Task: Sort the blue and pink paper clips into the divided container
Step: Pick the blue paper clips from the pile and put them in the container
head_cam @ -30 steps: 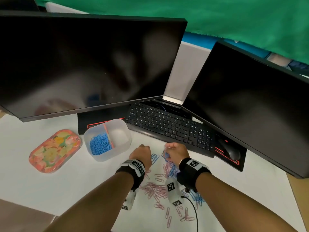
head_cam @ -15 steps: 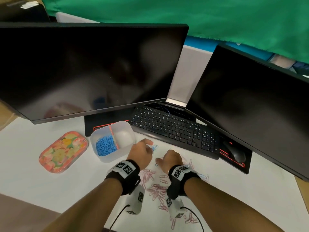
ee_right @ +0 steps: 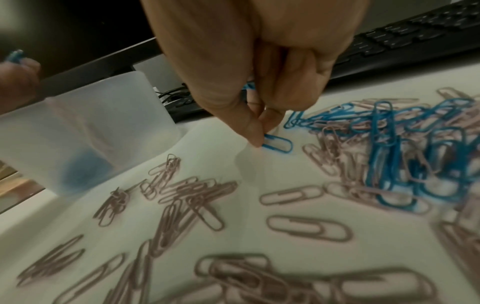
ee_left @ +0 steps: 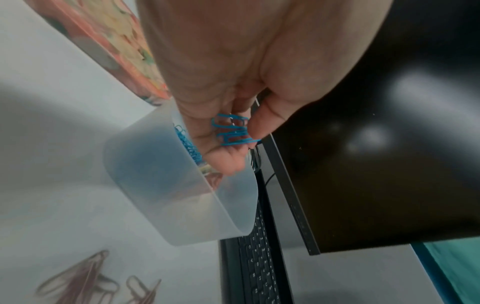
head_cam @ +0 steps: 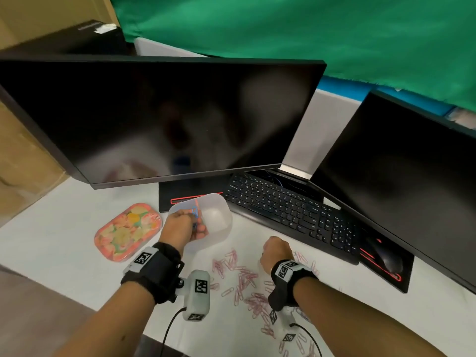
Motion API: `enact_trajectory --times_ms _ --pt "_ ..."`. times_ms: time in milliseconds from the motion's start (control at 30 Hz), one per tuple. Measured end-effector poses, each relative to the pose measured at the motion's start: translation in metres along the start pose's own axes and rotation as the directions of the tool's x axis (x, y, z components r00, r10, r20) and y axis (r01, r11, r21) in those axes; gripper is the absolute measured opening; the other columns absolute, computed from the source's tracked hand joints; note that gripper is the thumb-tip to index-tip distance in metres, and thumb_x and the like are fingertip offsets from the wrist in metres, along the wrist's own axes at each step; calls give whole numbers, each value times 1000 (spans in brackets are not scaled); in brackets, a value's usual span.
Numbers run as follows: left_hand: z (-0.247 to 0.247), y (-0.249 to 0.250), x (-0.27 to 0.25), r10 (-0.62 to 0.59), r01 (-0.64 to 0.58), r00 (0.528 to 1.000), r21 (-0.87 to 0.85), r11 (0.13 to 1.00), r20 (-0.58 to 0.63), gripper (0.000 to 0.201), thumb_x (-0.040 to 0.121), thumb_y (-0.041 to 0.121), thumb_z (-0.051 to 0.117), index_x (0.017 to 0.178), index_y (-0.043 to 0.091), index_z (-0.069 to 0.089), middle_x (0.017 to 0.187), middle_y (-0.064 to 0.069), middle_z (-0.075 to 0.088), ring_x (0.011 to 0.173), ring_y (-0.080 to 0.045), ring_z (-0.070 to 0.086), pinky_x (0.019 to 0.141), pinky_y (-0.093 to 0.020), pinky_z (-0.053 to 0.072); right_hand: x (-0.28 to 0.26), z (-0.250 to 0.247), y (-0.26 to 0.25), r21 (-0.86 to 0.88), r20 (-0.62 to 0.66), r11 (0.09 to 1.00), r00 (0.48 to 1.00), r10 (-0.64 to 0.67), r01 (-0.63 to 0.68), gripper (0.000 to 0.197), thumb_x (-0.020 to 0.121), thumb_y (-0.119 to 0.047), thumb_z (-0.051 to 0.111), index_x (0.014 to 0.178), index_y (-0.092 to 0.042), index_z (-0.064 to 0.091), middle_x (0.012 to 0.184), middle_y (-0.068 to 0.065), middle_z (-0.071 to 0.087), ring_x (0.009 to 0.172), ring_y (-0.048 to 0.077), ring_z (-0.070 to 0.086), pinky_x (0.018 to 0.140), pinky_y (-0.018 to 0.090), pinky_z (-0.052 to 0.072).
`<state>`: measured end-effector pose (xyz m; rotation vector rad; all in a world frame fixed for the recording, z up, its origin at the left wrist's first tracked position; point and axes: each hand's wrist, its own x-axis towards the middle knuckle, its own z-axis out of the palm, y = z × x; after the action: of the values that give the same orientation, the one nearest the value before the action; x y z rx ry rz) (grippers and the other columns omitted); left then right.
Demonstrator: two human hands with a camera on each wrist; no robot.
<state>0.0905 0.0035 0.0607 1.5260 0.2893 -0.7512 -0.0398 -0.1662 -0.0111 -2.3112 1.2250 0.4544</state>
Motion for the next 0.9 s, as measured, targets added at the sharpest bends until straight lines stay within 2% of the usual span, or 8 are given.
enact_trajectory --times_ms 133,233,333,433,600,700,833,900 --pt "-3 3 -6 -95 92 995 -121 988 -20 14 96 7 45 102 0 56 78 -13 60 70 -23 60 58 -32 56 -7 1 -2 3 62 999 998 -33 33 26 86 -3 51 110 -4 61 115 13 64 105 28 62 83 28 52" --pt "-6 3 -6 -129 116 990 -213 970 -48 21 98 18 47 114 7 54 95 -14 61 93 -26 61 85 -40 55 -13 -8 -15 89 79 992 992 -101 94 23 89 -7 43 104 -3 59 112 10 62 105 27 59 82 28 49" --pt "-6 5 -3 -129 114 989 -183 976 -68 20 99 25 47 117 17 48 113 -12 54 109 -26 53 99 -42 46 -23 -25 -41 248 94 951 973 -212 183 26 92 -9 38 96 4 59 92 10 57 86 26 58 68 26 41" --pt "-3 7 -3 -19 16 994 -28 999 -104 17 97 25 47 113 19 51 106 -8 55 91 -18 53 84 -36 43 -33 -41 -77 401 203 894 933 -298 198 20 91 -7 36 87 -2 55 66 7 42 54 18 41 49 26 32" --pt "-14 3 -7 215 -204 976 271 941 -14 20 94 12 50 77 8 59 71 -10 60 62 -17 56 56 -22 45 -34 -45 -135 393 250 873 880 -404 289 13 93 -13 44 85 -14 55 62 0 49 49 15 48 45 23 41" --pt "-31 -6 -17 177 -253 965 511 821 193 25 93 6 48 70 9 59 63 -4 55 53 -15 50 46 -14 40 -28 -37 -162 278 216 901 892 -397 334 29 92 -19 48 64 -14 52 63 9 59 58 30 61 53 29 52" --pt "-46 -34 -26 -51 -377 894 809 450 445 17 83 21 48 83 12 62 84 -5 67 74 -20 60 72 -29 51 -19 -34 -177 248 283 914 878 -386 321 17 85 -11 52 69 -17 53 73 9 62 63 25 65 51 23 53" --pt "-42 -47 -31 -121 -465 854 846 261 506 23 86 28 46 91 12 63 98 -7 69 85 -22 60 77 -31 49 -18 -39 -178 180 271 917 879 -393 355 14 82 -10 52 71 -10 61 78 12 64 77 30 69 63 29 57"
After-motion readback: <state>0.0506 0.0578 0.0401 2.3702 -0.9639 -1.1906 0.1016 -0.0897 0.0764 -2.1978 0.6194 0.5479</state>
